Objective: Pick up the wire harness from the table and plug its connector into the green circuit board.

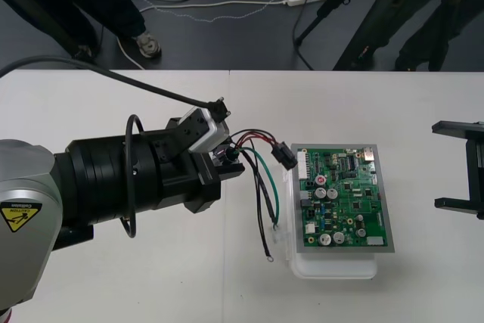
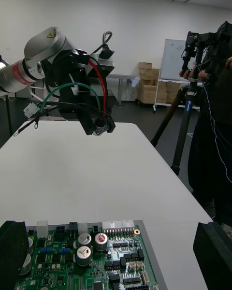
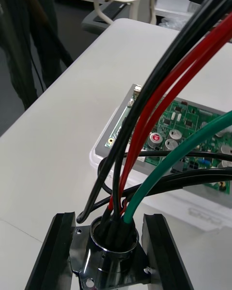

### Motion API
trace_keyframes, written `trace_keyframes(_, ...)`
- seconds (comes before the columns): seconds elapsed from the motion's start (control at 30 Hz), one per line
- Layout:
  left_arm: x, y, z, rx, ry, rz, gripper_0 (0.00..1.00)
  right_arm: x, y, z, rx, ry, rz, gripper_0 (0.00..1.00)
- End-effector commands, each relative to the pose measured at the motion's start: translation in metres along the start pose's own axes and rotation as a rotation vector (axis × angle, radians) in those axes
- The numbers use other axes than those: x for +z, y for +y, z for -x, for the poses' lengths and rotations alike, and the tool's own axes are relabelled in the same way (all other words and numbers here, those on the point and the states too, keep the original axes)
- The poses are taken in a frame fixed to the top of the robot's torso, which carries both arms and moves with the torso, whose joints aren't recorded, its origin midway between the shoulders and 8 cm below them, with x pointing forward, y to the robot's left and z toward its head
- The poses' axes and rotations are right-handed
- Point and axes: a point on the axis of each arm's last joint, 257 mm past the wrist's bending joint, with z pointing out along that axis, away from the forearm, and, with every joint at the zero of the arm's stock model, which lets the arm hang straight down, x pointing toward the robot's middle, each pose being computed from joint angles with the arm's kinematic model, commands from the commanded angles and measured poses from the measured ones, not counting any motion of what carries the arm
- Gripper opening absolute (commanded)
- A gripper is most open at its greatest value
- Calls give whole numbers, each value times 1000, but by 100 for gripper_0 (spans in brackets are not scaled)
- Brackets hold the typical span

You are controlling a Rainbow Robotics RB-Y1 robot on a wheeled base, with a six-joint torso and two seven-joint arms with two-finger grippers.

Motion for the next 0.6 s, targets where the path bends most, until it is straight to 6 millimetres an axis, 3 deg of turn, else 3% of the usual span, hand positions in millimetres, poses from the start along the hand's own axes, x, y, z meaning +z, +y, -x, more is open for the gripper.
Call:
trace_keyframes(0.03,4,-5,37,-45,-104,37,0,7,-3,12,-18,-15,27,100)
trace_keyframes(0.6,11,-1,39,-57,-96,74,0,8,-3,12,-7,-15,28,100)
